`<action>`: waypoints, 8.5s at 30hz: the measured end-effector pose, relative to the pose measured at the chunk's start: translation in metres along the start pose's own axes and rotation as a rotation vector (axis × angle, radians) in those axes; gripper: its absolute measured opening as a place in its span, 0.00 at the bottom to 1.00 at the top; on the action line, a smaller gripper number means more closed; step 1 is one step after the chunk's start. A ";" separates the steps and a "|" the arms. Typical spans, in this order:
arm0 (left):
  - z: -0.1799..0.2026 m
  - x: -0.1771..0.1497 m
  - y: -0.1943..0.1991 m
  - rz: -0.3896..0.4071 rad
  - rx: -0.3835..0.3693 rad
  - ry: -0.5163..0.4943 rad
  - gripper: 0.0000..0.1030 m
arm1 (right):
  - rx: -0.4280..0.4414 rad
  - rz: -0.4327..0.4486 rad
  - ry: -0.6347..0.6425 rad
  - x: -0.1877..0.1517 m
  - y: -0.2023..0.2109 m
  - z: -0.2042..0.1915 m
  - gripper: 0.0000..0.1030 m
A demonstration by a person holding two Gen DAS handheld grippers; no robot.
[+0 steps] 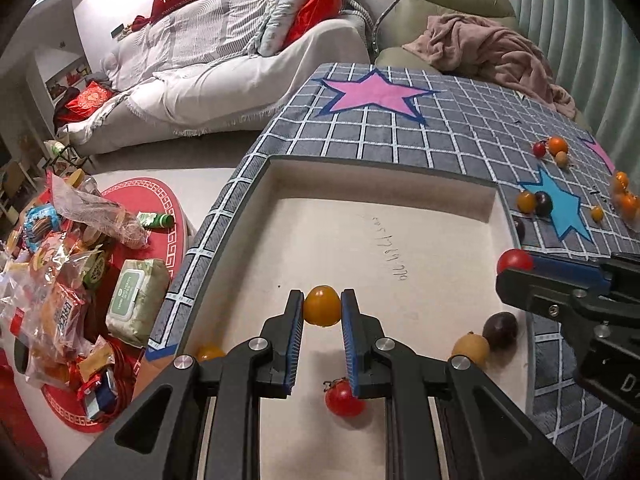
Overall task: Organize fruits
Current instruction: 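Carry the yellow and red tomatoes over the white tray, then open the left tool to drop the yellow tomato while the right tool drops the red tomato, then move both open tools back over the tablecloth toward the remaining tomatoes, then grasp a red tomato with the left tool while the right tool grasps a yellow tomato, then carry the red and yellow tomatoes over the white tray, then open both tools to drop the tomatoes into the white tray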
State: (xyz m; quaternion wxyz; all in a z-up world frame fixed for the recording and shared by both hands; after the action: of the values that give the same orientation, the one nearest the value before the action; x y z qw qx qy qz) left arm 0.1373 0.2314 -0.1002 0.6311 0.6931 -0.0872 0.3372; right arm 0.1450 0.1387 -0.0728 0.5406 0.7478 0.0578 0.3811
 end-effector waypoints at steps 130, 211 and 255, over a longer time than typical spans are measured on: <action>0.286 -0.060 0.028 0.016 -0.201 -0.400 0.97 | -0.344 0.069 -0.275 -0.166 0.093 0.241 0.22; 0.066 -0.051 0.116 0.078 -0.246 -0.078 0.19 | -0.127 0.139 -0.050 -0.080 0.137 0.032 0.23; -0.029 -0.071 0.048 0.015 -0.004 -0.014 0.96 | 0.024 -0.049 0.089 -0.056 0.031 -0.061 0.84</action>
State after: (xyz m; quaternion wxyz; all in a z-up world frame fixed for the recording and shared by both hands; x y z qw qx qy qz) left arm 0.0467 0.2277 -0.1031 0.6292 0.6936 -0.0976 0.3368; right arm 0.0571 0.1449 -0.0674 0.5375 0.7349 0.1049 0.4000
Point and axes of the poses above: each gripper's, at about its wrist camera, not at the fingertips, and y roughly against the way its jaws point, z to its right, x to its top, the point moved 6 cm from there along -y, roughly the way its jaws point, and after that the axes turned 10 degrees about y, right-handed, at the moved point
